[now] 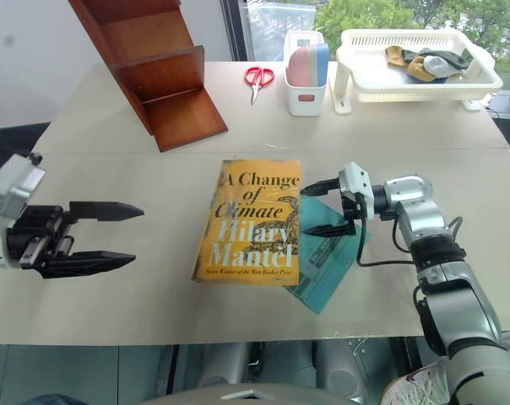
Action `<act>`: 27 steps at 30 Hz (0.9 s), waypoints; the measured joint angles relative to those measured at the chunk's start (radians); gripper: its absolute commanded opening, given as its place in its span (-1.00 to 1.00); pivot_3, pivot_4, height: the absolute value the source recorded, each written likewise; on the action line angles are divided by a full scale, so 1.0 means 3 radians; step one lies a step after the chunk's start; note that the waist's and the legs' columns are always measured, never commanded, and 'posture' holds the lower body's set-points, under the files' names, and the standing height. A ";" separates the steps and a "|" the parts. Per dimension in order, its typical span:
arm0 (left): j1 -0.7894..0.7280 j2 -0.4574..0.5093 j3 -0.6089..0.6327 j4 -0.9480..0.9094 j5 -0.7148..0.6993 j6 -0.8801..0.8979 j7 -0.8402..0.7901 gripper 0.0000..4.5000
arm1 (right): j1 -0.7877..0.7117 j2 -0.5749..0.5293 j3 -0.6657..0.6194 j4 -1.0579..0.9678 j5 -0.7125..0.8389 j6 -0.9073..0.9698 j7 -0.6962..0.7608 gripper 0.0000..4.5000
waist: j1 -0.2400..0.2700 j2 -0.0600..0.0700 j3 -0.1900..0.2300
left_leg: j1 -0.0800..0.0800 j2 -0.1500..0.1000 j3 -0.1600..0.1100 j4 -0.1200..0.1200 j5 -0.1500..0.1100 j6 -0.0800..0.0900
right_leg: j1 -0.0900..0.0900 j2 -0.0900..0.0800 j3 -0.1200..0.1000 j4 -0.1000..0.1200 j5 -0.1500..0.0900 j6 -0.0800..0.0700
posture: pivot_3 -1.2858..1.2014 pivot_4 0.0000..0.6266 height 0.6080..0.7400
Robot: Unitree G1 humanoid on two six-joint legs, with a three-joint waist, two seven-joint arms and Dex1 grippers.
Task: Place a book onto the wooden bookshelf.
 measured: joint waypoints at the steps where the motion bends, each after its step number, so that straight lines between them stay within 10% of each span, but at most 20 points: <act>1: 0.0022 -0.0048 -0.0001 0.0015 0.0000 0.0004 0.0032 0.97 | -0.0010 0.0013 0.0000 0.0033 -0.0013 -0.0020 0.0000 1.00 | 0.0000 0.0000 0.0000 | 0.0000 0.0000 0.0000 0.0000 0.0000 0.0000 | 0.0000 0.0000 0.0000 0.0001 0.0000 0.0000 | 0.03 -0.52 1.00; 16: -0.0395 -0.1438 -0.0374 0.0449 -0.0223 0.0611 0.1731 0.97 | 0.0165 0.0203 -0.0172 -0.0258 -0.0057 -0.0396 -0.0336 1.00 | 0.0019 -0.0007 -0.0001 | -0.0002 -0.0004 -0.0016 0.0007 0.0001 -0.0002 | 0.0004 -0.0006 -0.0012 0.0006 0.0001 0.0001 | 0.03 -0.52 1.00; 27: -0.0522 -0.2310 -0.0277 0.0557 -0.0980 0.1017 0.2796 0.97 | 0.1084 -0.0349 -0.0598 -0.1534 0.0332 0.0208 -0.0657 1.00 | 0.0031 -0.0010 -0.0005 | -0.0003 -0.0014 -0.0017 0.0007 0.0001 -0.0002 | 0.0008 -0.0016 -0.0013 0.0006 0.0002 0.0001 | 0.03 -0.52 1.00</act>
